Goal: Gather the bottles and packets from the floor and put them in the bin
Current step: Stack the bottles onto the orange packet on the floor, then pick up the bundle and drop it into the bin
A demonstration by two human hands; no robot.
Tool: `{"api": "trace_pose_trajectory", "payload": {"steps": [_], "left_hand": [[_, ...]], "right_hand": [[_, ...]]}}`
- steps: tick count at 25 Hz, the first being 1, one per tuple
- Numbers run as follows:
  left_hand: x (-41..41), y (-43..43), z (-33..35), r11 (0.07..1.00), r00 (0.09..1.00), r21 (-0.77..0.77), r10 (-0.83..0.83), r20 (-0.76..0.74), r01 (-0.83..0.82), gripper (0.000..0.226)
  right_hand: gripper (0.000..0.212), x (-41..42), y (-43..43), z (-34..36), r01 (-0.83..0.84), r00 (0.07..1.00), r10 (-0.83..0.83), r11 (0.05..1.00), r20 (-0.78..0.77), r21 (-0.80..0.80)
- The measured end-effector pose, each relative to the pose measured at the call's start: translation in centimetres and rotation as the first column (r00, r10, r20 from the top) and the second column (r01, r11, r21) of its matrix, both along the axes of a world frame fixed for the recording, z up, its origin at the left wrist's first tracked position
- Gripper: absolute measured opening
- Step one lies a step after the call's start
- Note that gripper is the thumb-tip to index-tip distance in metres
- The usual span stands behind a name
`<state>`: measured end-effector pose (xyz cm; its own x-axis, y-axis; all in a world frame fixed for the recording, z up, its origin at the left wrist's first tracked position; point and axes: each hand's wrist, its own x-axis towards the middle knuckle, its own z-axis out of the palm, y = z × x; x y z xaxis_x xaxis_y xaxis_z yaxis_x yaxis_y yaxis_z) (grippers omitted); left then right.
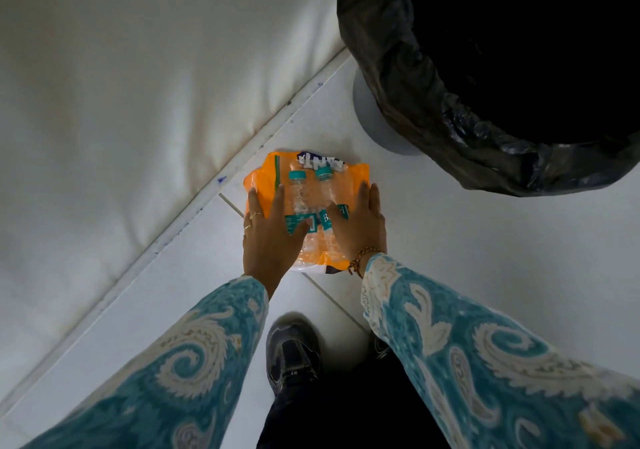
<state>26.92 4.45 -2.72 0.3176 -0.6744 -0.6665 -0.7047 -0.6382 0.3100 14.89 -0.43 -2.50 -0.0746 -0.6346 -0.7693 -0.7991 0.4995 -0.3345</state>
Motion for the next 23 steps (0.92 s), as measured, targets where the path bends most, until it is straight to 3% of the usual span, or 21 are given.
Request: {"api": "trace_pose_trajectory", "payload": {"steps": [6, 11, 23], "left_hand": [[-0.3, 0.4, -0.8, 1.0, 1.0, -0.022, -0.014, 0.023, 0.014, 0.071], [-0.7, 1.8, 0.9, 0.997, 0.999, -0.07, 0.022, -0.038, -0.025, 0.065], [1.8, 1.5, 16.6, 0.985, 0.985, -0.049, 0.162, -0.063, -0.165, 0.075]], "right_hand": [[0.077, 0.1, 1.2, 0.2, 0.036, 0.997, -0.037, 0.999, 0.06, 0.018], [0.075, -0.4, 2.0, 2.1, -0.042, 0.998, 0.044, 0.999, 0.051, -0.026], [0.077, 2.1, 2.3, 15.4, -0.025, 0.988, 0.034, 0.997, 0.149, -0.066]]}}
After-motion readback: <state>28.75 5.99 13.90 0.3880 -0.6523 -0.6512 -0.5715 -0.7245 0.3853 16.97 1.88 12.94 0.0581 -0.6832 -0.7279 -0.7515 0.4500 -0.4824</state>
